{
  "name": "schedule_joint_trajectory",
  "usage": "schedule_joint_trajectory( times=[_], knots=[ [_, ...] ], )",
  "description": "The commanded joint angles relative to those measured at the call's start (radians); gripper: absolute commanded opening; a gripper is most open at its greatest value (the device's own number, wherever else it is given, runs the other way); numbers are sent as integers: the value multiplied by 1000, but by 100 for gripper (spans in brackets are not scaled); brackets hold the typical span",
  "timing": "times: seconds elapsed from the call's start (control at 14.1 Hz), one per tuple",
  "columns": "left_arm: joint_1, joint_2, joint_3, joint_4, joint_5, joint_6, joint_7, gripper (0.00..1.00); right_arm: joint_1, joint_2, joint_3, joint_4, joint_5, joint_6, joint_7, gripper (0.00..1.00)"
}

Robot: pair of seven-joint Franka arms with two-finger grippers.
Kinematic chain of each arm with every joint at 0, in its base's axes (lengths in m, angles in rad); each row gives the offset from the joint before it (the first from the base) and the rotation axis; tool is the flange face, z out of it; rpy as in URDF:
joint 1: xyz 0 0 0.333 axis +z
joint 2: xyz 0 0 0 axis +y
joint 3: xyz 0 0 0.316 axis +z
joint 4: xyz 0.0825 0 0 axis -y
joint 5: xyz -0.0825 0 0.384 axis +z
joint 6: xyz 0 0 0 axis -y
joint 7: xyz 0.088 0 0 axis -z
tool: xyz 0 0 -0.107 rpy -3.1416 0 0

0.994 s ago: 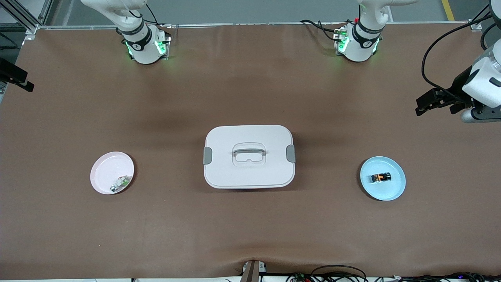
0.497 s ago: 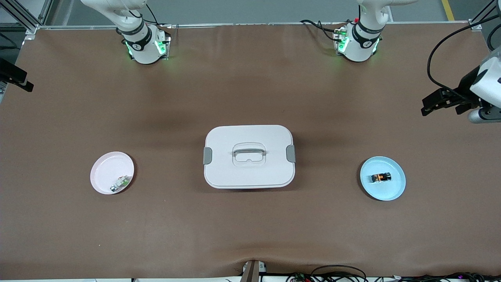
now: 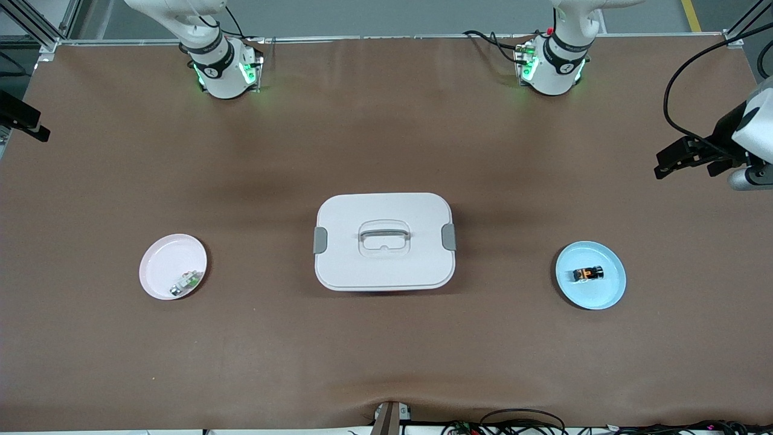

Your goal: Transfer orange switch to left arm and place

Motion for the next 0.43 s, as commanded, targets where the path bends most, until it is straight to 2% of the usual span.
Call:
schedule_joint_trajectory(
  times=[0.0, 0.36],
  knots=[
    [0, -19, 3, -14, -4, 5, 16, 100, 3, 11, 4, 23, -26, -9, 1, 100],
    [0, -19, 3, -16, -5, 5, 16, 100, -2, 11, 4, 22, -13, -7, 4, 100]
  ],
)
